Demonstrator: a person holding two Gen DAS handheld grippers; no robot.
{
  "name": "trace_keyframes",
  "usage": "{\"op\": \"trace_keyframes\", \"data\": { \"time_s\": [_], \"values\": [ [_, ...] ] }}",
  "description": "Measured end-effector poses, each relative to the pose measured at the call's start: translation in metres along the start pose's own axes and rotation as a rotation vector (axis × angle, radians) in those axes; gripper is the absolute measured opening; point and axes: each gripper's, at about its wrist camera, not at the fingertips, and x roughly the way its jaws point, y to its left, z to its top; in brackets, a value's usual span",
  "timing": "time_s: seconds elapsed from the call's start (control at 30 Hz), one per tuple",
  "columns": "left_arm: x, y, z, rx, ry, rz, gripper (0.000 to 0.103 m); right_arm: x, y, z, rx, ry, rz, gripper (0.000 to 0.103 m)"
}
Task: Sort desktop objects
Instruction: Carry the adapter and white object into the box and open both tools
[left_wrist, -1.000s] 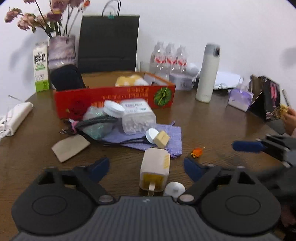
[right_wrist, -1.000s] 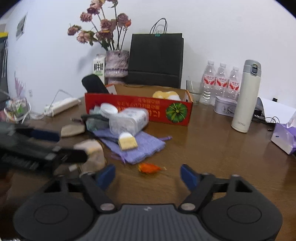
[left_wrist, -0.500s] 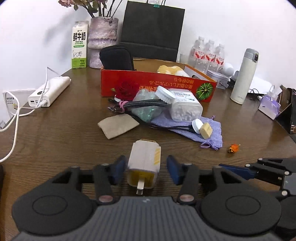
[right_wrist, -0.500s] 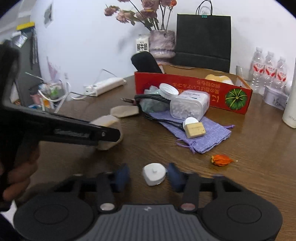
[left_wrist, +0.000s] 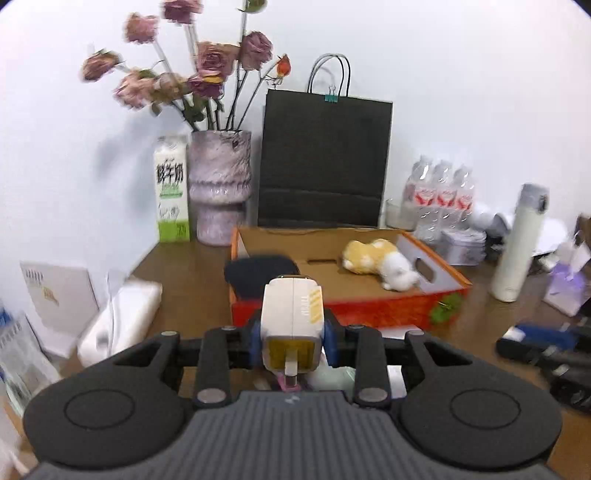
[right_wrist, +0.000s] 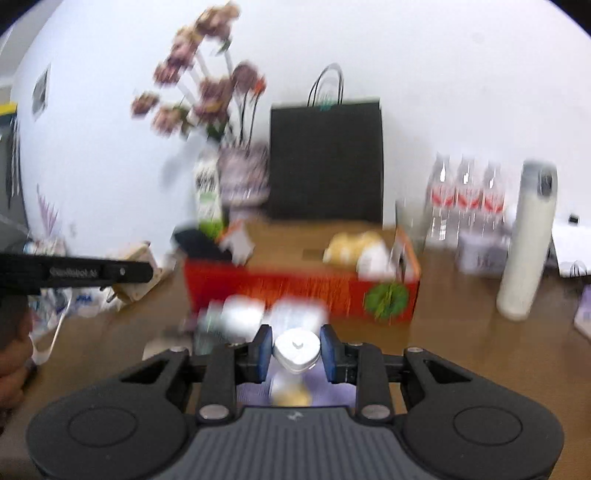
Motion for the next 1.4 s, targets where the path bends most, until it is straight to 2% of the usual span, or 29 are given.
{"op": "trace_keyframes", "data": {
  "time_s": [0.13, 0.23, 0.33, 0.47, 0.6, 0.73, 0.77, 0.83, 0.87, 0.9, 0.97, 1.1, 1.17, 1.23, 1.3, 1.4],
  "values": [
    [0.058, 0.004, 0.024, 0.026, 0.066, 0.054, 0.032, 0.053, -0.008, 0.039, 0.007, 0.020, 0.040, 0.027],
    [0.093, 0.012, 0.040, 0.008, 0.098, 0.049, 0.032, 0.098, -0.015, 0.065, 0.008, 0.056, 0.058, 0.027],
    [0.127, 0.013, 0.064, 0.047, 0.109, 0.022, 0.032, 0.144, -0.020, 0.091, 0.005, 0.084, 0.085, 0.027],
    [0.183, 0.007, 0.093, 0.047, 0.195, 0.014, 0.032, 0.225, -0.033, 0.122, 0.042, 0.192, 0.103, 0.027],
    [0.238, -0.001, 0.105, 0.041, 0.289, 0.033, 0.032, 0.295, -0.044, 0.130, 0.081, 0.319, 0.089, 0.027],
    [0.277, -0.004, 0.099, 0.074, 0.368, 0.108, 0.032, 0.340, -0.054, 0.116, 0.117, 0.413, 0.083, 0.027],
    [0.284, -0.002, 0.096, 0.077, 0.378, 0.129, 0.033, 0.345, -0.055, 0.114, 0.131, 0.416, 0.088, 0.028],
    [0.288, 0.001, 0.095, 0.098, 0.350, 0.125, 0.049, 0.351, -0.058, 0.114, 0.154, 0.411, 0.076, 0.043],
    [0.286, 0.002, 0.095, 0.111, 0.328, 0.110, 0.062, 0.350, -0.058, 0.116, 0.161, 0.398, 0.086, 0.053],
    [0.284, 0.004, 0.097, 0.121, 0.304, 0.113, 0.066, 0.349, -0.058, 0.118, 0.161, 0.384, 0.094, 0.058],
    [0.278, 0.006, 0.102, 0.130, 0.279, 0.123, 0.071, 0.348, -0.057, 0.122, 0.144, 0.368, 0.081, 0.061],
    [0.259, 0.011, 0.112, 0.073, 0.258, 0.108, 0.074, 0.331, -0.056, 0.133, 0.136, 0.337, 0.075, 0.061],
    [0.246, 0.011, 0.113, 0.067, 0.244, 0.108, 0.076, 0.321, -0.056, 0.138, 0.124, 0.326, 0.066, 0.065],
    [0.231, 0.009, 0.111, 0.060, 0.242, 0.105, 0.078, 0.305, -0.058, 0.139, 0.115, 0.326, 0.048, 0.066],
    [0.214, 0.010, 0.106, 0.031, 0.232, 0.091, 0.085, 0.289, -0.061, 0.138, 0.122, 0.329, 0.038, 0.067],
    [0.189, 0.007, 0.095, 0.017, 0.227, 0.089, 0.086, 0.258, -0.065, 0.133, 0.127, 0.331, 0.018, 0.071]
  ]
}}
